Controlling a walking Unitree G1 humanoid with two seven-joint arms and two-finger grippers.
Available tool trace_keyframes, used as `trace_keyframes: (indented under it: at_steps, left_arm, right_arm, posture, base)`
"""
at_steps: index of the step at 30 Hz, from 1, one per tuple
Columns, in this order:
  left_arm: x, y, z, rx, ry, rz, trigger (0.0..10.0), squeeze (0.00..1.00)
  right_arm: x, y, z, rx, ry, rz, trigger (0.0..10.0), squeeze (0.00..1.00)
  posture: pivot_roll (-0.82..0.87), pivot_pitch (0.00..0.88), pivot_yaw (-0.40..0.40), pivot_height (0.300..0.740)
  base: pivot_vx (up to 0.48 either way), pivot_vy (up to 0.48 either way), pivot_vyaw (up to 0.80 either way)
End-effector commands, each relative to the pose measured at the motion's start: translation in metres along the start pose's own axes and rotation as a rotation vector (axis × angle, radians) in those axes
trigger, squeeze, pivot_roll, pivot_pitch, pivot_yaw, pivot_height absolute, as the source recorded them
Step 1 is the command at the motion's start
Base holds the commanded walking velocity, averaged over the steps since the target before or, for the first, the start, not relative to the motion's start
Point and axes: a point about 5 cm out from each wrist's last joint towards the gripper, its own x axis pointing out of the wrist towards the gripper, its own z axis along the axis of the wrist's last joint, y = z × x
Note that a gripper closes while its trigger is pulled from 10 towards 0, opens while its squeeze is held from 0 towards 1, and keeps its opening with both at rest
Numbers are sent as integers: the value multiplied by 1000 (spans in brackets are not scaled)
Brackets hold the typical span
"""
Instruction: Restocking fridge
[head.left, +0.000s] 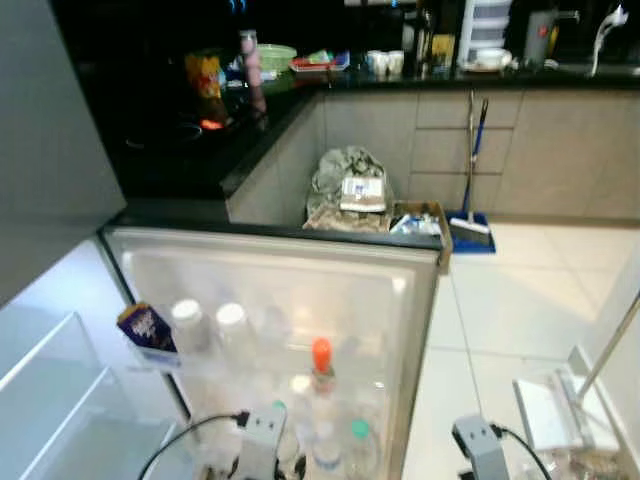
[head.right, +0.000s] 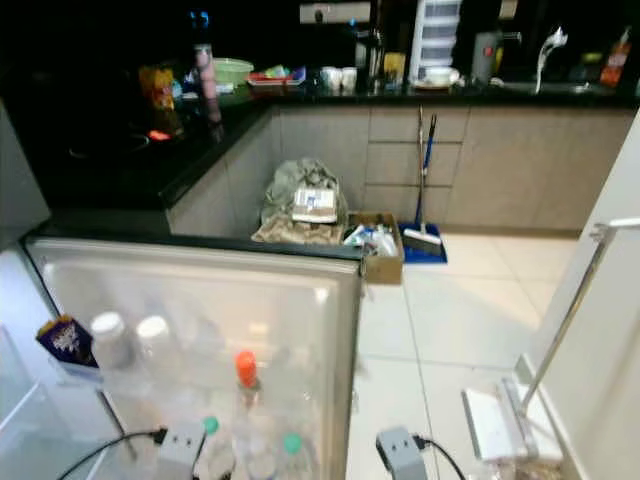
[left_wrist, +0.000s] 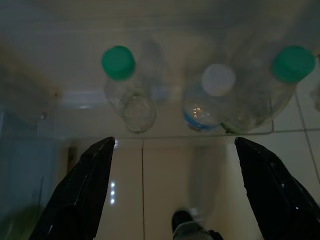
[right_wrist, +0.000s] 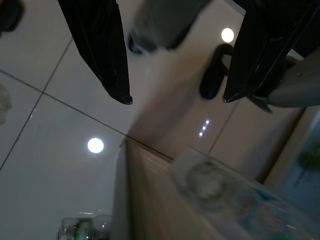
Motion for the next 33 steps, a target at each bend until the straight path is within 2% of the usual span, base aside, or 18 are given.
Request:
trace_keyframes:
  at_steps: [1, 4, 6, 23, 27, 33]
  left_arm:
    - [-1, -1, -3, 10, 13, -4, 10000, 0]
    - [-1, -1, -3, 11, 13, -4, 10000, 0]
    - [-1, 0, -3, -14, 13, 15, 10000, 0]
    - [-1, 1, -3, -15, 14, 20, 10000, 0]
    - [-1, 0, -3, -17, 11, 20, 10000, 0]
    - [-1, -2, -2, -20, 4, 17, 10000, 0]
  right_arm:
    - [-3, -4, -5, 1, 14, -11, 10000, 0]
    - [-3, -4, -5, 1, 14, -11, 10000, 0]
    - [-3, -5, -5, -1, 14, -10, 10000, 0]
    - [-4, -8, 0, -15, 4, -8, 10000, 0]
    - [-4, -4, 3, -107, -10, 43, 10000, 0]
    - [-3, 1, 3, -126, -9, 81, 10000, 0]
  posture:
    - [11, 66, 40, 692]
    - [10, 67, 39, 692]
    - [11, 68, 39, 692]
    - [9, 76, 36, 692]
    - [9, 75, 32, 692]
    - [12, 68, 28, 692]
  base:
    - [0, -401, 0]
    - [0, -299, 0]
    - [0, 0, 0]
    - [0, 0, 0]
    - [0, 0, 0]
    - [0, 0, 508]
